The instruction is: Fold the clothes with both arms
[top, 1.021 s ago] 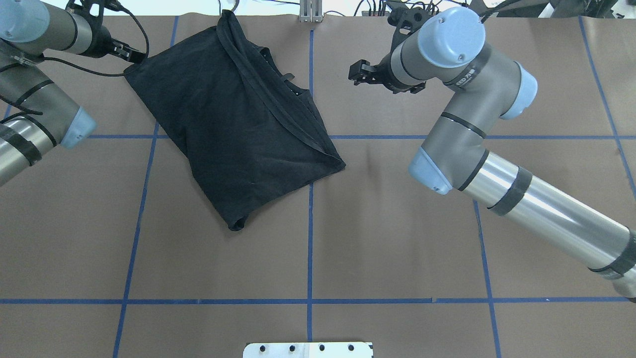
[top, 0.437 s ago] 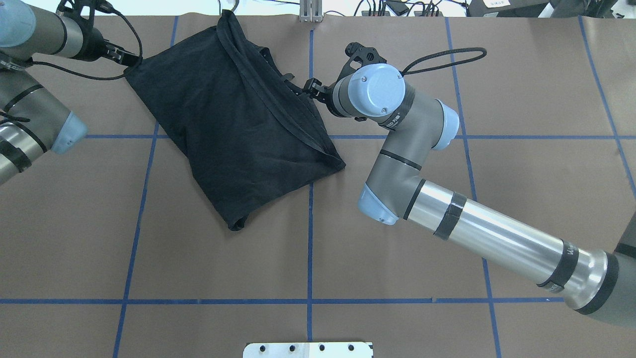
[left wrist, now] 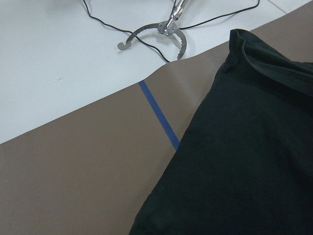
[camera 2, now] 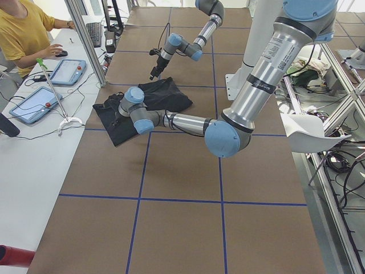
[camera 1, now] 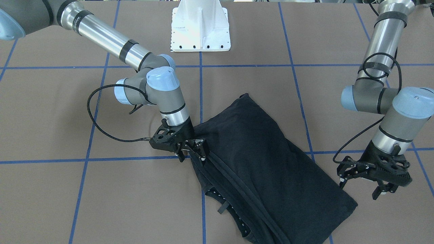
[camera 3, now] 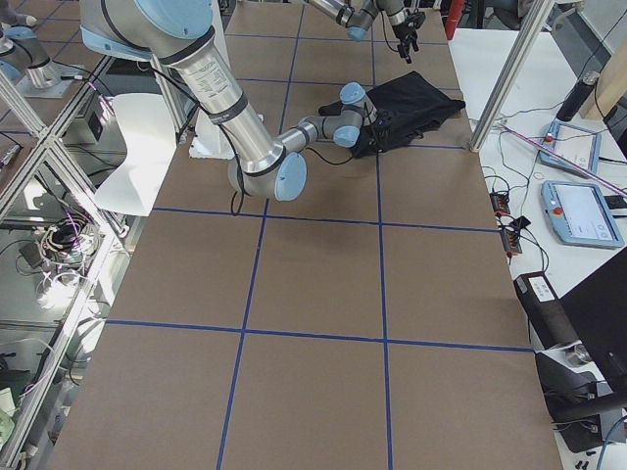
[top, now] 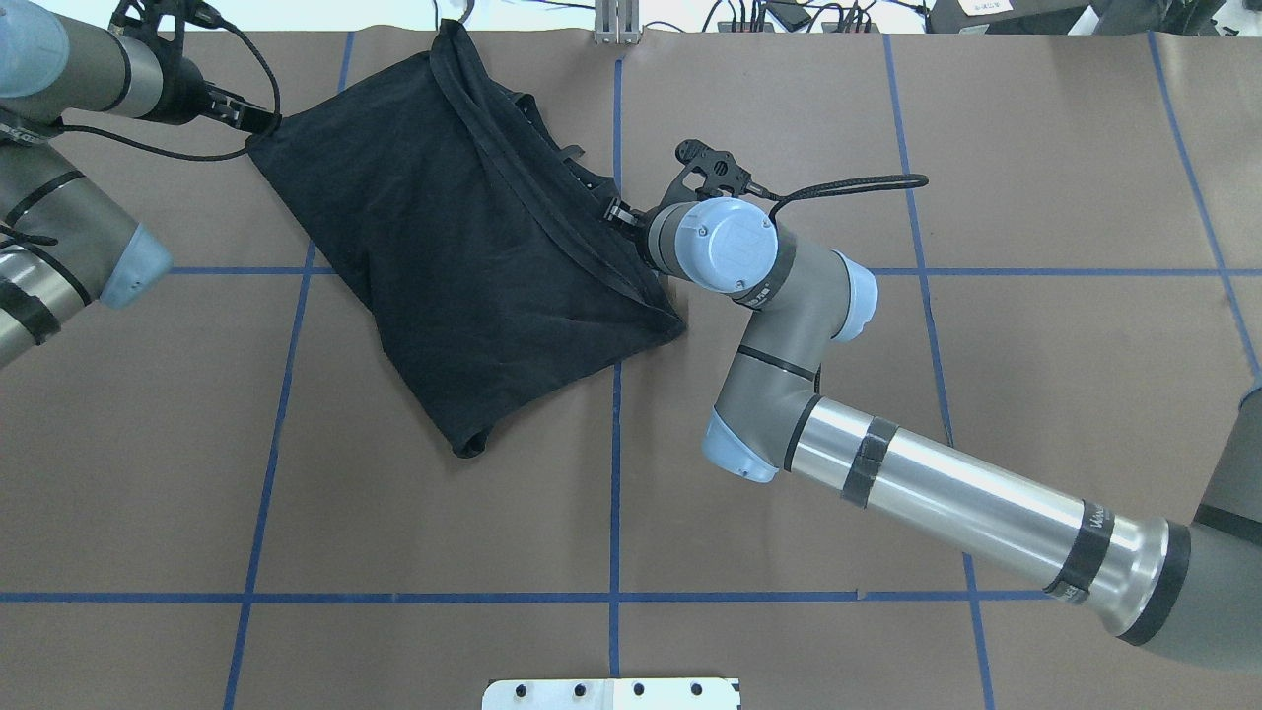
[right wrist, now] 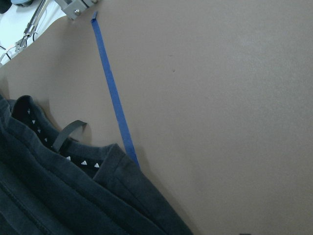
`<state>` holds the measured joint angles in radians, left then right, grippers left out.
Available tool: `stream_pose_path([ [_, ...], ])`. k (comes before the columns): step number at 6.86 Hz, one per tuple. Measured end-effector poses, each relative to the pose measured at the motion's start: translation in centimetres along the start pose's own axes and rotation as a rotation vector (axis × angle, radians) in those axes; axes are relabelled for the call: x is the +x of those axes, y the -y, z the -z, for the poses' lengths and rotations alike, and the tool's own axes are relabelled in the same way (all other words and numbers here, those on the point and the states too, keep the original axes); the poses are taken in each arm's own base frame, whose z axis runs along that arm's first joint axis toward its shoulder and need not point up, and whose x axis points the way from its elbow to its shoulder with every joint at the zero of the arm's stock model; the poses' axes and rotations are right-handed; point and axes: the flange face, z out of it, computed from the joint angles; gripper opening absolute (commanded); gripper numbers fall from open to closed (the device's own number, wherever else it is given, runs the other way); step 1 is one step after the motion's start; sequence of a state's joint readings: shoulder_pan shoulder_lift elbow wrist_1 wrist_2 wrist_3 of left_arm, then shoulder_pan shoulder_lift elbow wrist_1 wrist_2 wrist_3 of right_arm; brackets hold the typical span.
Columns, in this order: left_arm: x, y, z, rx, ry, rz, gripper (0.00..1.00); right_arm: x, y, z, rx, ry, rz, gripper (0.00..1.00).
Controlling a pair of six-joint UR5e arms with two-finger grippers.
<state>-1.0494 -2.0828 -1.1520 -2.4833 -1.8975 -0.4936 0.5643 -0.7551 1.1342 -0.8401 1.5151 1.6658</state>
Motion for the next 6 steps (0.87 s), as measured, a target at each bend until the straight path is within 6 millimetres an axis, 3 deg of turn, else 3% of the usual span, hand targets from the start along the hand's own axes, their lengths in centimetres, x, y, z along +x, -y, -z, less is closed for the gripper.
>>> stream_pose_path([
  [2,-0.05,-0.09,-0.04,-0.001,0.001,0.002,1.00,0.49,-1.04,-0.59,-0.002,-0.007,0.006,0.74],
  [3,-0.07,-0.12,-0.06,-0.002,0.001,0.002,1.00,0.53,-1.15,-0.67,-0.002,-0.009,0.007,0.68],
  [5,-0.08,-0.12,-0.07,-0.002,0.001,0.004,1.00,0.42,-1.16,-0.66,0.000,-0.009,0.006,0.45],
  [6,-0.09,-0.14,-0.08,-0.003,0.001,0.004,1.00,0.16,-1.31,-0.57,-0.002,-0.005,0.005,0.44],
])
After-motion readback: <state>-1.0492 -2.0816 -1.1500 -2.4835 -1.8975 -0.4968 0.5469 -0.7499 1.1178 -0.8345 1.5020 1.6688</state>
